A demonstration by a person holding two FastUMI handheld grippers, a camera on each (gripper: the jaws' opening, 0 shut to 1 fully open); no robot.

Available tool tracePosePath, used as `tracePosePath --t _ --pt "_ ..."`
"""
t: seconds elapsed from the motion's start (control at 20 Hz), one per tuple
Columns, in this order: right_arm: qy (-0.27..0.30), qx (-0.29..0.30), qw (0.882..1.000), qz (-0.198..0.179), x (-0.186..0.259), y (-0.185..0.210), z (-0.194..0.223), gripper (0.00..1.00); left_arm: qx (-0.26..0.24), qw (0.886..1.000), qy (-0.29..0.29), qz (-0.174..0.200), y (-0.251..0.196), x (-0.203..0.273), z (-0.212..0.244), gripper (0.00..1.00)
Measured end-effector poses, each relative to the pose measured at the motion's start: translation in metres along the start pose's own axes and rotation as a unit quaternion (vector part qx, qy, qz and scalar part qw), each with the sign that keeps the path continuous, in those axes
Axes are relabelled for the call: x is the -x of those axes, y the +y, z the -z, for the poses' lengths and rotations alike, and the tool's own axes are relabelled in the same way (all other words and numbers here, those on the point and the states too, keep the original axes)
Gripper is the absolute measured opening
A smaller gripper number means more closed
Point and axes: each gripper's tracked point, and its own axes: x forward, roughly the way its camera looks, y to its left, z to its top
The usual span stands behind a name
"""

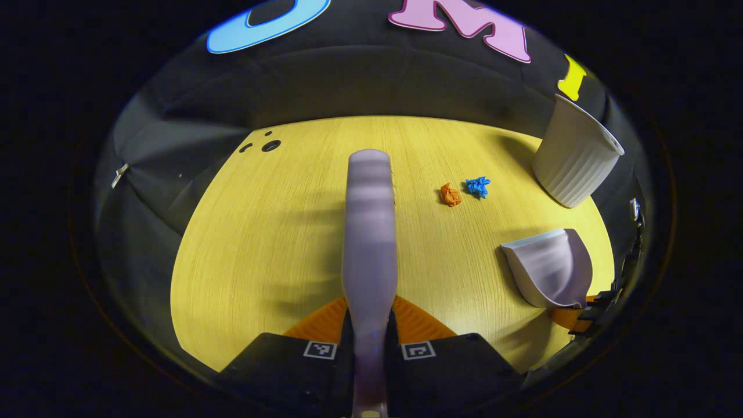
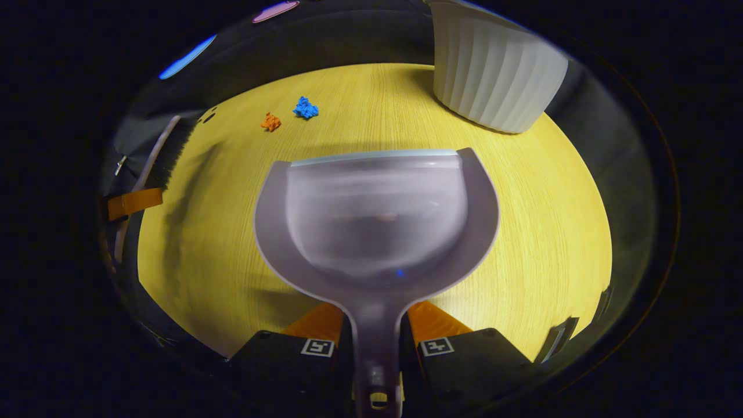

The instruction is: Pick up the small broom and dustpan from the desktop, sweep the trash into the dustpan with the broom, and then empty the trash into the garbage bin.

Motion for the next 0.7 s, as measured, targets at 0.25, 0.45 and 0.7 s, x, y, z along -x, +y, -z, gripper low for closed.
tracePosePath --t 0.25,0.45,0.7 --pt "0.008 0.018 0.999 -0.042 0.001 -0.006 -0.001 0.28 -0.028 0.999 0.018 0.009 -0.003 -0.032 -0.011 0.26" --pt "0.012 0.055 0.997 -0.059 0.009 -0.015 -0.001 0.35 -0.064 0.997 0.031 0.005 0.007 -0.061 -0.034 0.26" --pt "-0.008 0.111 0.991 -0.070 0.022 -0.024 -0.013 0.35 -0.163 0.986 0.032 0.007 0.010 -0.101 -0.073 0.26"
